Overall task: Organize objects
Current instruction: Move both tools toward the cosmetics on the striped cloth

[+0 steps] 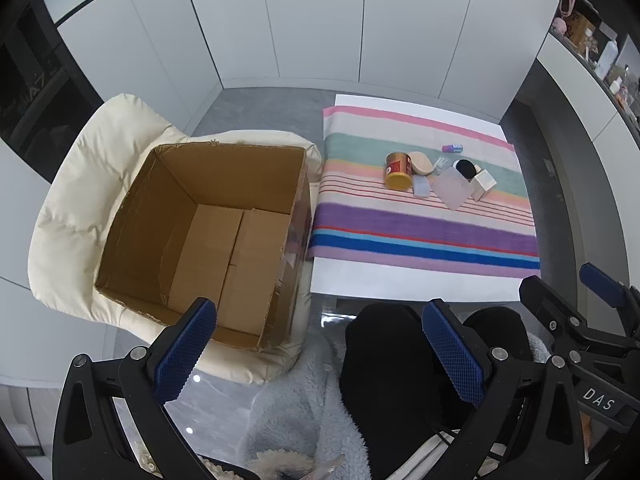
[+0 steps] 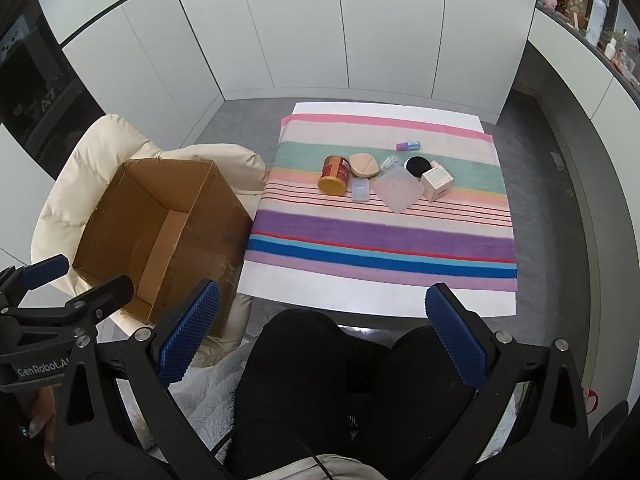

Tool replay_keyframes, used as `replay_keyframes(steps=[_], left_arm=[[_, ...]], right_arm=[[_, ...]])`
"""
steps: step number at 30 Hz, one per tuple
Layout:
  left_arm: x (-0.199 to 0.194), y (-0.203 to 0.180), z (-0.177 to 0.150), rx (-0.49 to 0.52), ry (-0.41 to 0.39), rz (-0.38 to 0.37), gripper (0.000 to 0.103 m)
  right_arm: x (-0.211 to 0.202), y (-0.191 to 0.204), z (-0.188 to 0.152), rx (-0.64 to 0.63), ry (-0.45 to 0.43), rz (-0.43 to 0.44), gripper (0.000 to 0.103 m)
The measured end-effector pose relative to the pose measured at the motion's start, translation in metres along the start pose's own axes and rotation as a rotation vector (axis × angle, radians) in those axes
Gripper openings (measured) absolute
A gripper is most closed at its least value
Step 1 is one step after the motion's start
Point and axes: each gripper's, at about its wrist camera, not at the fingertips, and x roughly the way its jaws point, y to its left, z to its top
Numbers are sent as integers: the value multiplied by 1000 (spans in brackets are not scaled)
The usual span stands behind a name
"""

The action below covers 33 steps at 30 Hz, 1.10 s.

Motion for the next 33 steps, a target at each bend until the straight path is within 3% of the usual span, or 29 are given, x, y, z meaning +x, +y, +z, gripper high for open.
replay_keyframes(steps=[6,10,26,33], left_arm=[[3,-6,0,37,-14,34,103],[8,-5,-2,38,10,0,103],[10,-6,-4,42,6,-2,103],[9,-17,-5,58,-8,35,103]], right_arm=[[3,-2,1,2,1,6,103],[8,-6,1,23,7,20,103],[6,-6,0,16,6,12,103],[3,-11,0,19,-8,3,103]])
